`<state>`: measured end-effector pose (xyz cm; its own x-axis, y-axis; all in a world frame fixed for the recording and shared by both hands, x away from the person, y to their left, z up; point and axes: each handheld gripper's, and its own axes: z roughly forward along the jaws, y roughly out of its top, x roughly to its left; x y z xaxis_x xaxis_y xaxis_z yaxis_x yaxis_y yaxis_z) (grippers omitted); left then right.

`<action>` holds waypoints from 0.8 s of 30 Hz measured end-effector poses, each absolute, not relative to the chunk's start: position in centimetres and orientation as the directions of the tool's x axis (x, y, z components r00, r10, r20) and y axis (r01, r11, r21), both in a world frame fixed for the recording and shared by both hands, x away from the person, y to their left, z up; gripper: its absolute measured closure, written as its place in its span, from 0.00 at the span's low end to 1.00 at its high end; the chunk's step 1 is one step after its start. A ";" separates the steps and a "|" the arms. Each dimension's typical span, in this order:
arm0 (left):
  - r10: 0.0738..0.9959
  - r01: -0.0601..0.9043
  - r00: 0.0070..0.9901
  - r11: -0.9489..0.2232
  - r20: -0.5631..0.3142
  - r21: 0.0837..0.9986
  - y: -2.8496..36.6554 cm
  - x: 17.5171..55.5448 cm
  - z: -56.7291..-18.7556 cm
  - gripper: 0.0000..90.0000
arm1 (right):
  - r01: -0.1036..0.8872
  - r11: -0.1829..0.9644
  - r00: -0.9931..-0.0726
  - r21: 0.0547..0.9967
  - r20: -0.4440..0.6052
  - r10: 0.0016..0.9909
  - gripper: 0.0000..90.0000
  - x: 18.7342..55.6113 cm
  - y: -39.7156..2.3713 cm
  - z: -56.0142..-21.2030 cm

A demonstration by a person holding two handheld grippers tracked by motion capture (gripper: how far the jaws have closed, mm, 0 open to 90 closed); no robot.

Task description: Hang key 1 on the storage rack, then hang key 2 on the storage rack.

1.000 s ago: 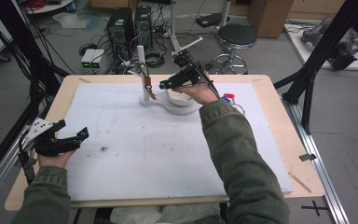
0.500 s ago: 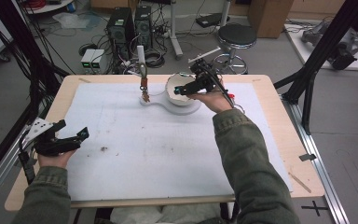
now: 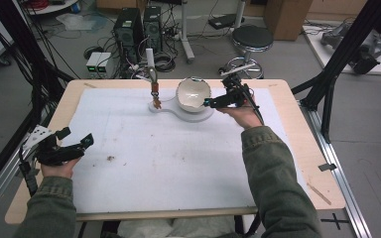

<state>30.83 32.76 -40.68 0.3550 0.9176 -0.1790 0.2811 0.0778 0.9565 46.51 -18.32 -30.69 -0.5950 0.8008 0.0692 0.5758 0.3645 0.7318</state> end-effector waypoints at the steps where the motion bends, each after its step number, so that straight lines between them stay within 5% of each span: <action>1: 0.921 0.280 0.351 0.068 -0.168 0.957 32.8 30.8 -40.7 0.02 | 0.579 0.364 -0.588 0.730 0.065 0.806 0.01 46.6 -18.7 -30.9; 24: 0.922 0.282 0.352 0.058 -0.159 0.958 32.7 30.8 -40.7 0.02 | 0.659 0.315 -0.459 0.683 0.034 0.888 0.01 47.4 -26.5 -34.4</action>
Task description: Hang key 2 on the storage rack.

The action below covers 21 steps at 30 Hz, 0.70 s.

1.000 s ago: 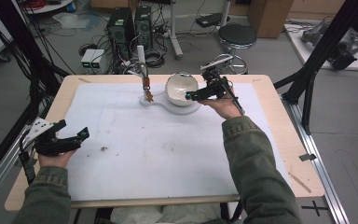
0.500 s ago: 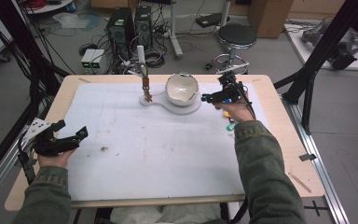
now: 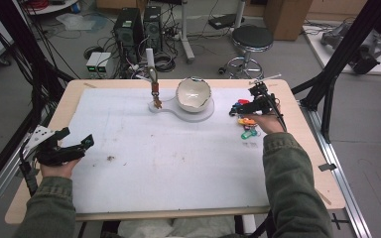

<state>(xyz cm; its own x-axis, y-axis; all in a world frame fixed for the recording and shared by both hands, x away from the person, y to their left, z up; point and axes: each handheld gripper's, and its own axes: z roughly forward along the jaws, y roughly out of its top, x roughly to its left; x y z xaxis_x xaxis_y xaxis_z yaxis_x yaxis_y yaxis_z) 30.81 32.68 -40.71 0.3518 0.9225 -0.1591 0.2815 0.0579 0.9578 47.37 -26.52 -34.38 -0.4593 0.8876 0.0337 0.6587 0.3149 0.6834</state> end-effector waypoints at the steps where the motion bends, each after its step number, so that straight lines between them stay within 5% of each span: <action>1: 0.923 0.281 0.352 0.058 -0.159 0.958 32.7 30.8 -40.7 0.02 | 0.664 0.305 -0.450 0.683 0.038 0.892 0.01 47.4 -26.9 -34.6; 21: 0.923 0.283 0.353 0.052 -0.154 0.958 32.7 30.8 -40.7 0.02 | 0.718 0.248 -0.385 0.650 0.075 0.920 0.01 47.9 -31.7 -38.4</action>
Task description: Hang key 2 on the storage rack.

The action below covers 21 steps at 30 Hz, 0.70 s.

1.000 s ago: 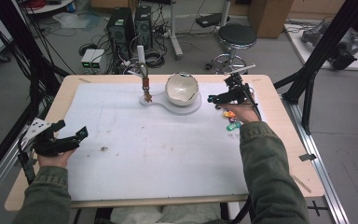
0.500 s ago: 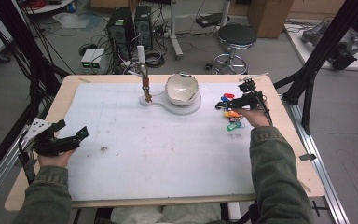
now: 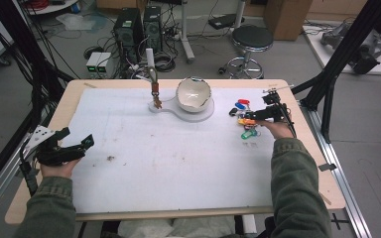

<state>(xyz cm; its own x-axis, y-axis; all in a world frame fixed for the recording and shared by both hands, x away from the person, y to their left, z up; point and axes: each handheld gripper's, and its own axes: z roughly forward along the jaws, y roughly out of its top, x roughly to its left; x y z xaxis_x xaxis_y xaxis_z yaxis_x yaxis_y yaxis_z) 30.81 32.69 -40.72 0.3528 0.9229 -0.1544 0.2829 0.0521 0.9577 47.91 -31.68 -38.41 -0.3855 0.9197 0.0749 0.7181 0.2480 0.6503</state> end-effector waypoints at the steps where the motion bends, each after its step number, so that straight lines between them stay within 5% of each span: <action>1: 0.923 0.283 0.353 0.053 -0.155 0.958 32.7 30.8 -40.7 0.02 | 0.721 0.246 -0.386 0.647 0.081 0.919 0.01 47.9 -31.9 -38.6; 21: 0.923 0.285 0.352 0.052 -0.155 0.957 32.7 30.8 -40.7 0.02 | 0.735 0.279 -0.411 0.618 0.079 0.908 0.04 48.5 -32.1 -40.8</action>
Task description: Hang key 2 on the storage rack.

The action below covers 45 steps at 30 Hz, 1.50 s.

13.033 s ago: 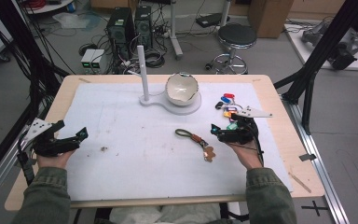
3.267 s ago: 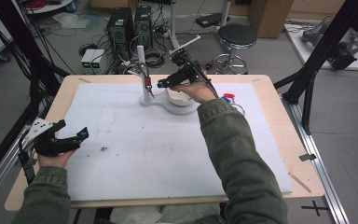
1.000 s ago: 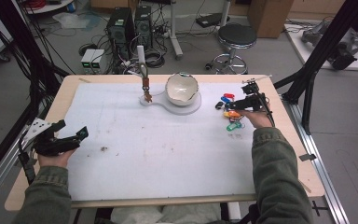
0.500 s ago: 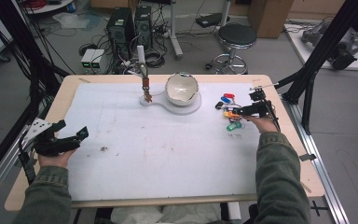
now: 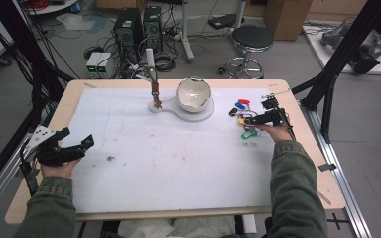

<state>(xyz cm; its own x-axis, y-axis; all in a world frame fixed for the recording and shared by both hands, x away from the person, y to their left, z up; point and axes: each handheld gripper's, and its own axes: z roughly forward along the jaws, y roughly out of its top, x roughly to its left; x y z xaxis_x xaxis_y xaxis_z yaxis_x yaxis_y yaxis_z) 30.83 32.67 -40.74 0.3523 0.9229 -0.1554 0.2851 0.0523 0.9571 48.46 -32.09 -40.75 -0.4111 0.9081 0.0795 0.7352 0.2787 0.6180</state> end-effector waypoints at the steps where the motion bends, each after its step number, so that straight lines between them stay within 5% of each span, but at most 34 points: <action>1: 0.923 0.285 0.351 0.052 -0.154 0.957 32.7 30.8 -40.7 0.02 | 0.736 0.282 -0.412 0.616 0.076 0.908 0.05 48.5 -32.0 -40.9; 28: 0.922 0.293 0.353 0.049 -0.156 0.955 32.5 30.7 -40.8 0.02 | 0.734 0.327 -0.464 0.596 0.087 0.882 0.43 49.7 -31.6 -42.5; 34: 0.922 0.293 0.354 0.049 -0.156 0.955 32.5 30.7 -40.8 0.02 | 0.754 0.293 -0.439 0.588 0.119 0.891 0.65 49.6 -31.9 -42.4; 45: 0.921 0.292 0.355 0.051 -0.158 0.955 32.5 30.8 -40.8 0.02 | 0.775 0.241 -0.406 0.585 0.168 0.898 0.86 49.4 -32.7 -42.0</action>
